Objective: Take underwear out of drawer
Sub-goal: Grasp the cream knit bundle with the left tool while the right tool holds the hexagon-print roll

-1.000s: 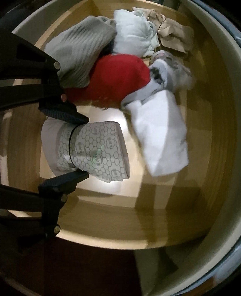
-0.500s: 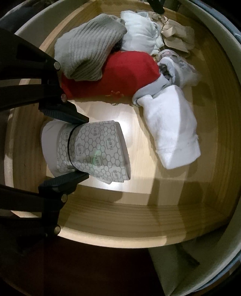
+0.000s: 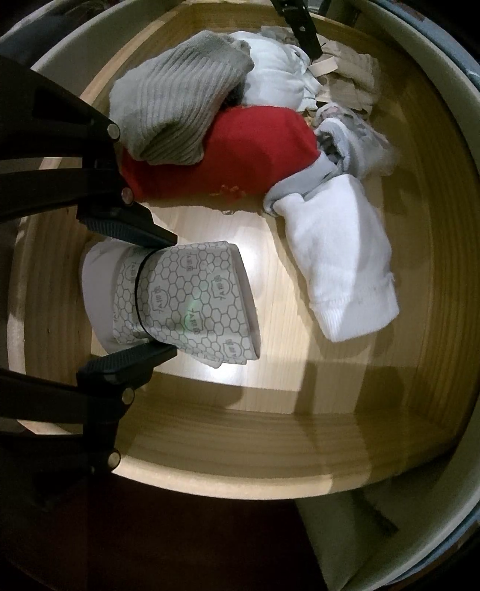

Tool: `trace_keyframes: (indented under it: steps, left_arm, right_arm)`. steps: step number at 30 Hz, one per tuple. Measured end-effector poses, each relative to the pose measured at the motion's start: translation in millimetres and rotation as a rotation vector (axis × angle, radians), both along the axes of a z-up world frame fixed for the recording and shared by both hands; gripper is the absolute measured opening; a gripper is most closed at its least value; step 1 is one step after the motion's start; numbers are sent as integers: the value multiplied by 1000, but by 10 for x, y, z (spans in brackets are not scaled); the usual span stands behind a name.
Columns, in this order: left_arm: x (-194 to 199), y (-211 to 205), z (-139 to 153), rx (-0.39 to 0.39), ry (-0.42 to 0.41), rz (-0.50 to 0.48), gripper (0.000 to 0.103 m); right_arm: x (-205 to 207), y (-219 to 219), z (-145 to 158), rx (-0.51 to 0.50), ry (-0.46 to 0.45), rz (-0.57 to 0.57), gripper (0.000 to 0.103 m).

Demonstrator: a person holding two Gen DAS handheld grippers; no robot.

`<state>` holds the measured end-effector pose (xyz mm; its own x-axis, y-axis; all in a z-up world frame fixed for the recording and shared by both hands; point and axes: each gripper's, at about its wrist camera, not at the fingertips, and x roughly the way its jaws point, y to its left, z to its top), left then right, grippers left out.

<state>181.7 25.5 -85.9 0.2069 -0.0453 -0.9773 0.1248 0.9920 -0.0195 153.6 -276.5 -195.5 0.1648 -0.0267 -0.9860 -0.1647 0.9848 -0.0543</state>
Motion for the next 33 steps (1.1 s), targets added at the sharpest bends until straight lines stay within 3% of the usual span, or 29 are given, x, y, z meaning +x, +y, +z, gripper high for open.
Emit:
trace_keyframes:
  steps: [15,28,33]
  left_arm:
    - [-464,30,-62,25,144,93,57]
    - [-525,-113,-215,91,151,66,68]
    - [-480,-161,-230,104,163,75,68]
  right_arm:
    - [49,128,39,-18,7,-1,51]
    - [106,225,31,-37,18,-11,52]
    - [150,288,-19,-60,53,2,53]
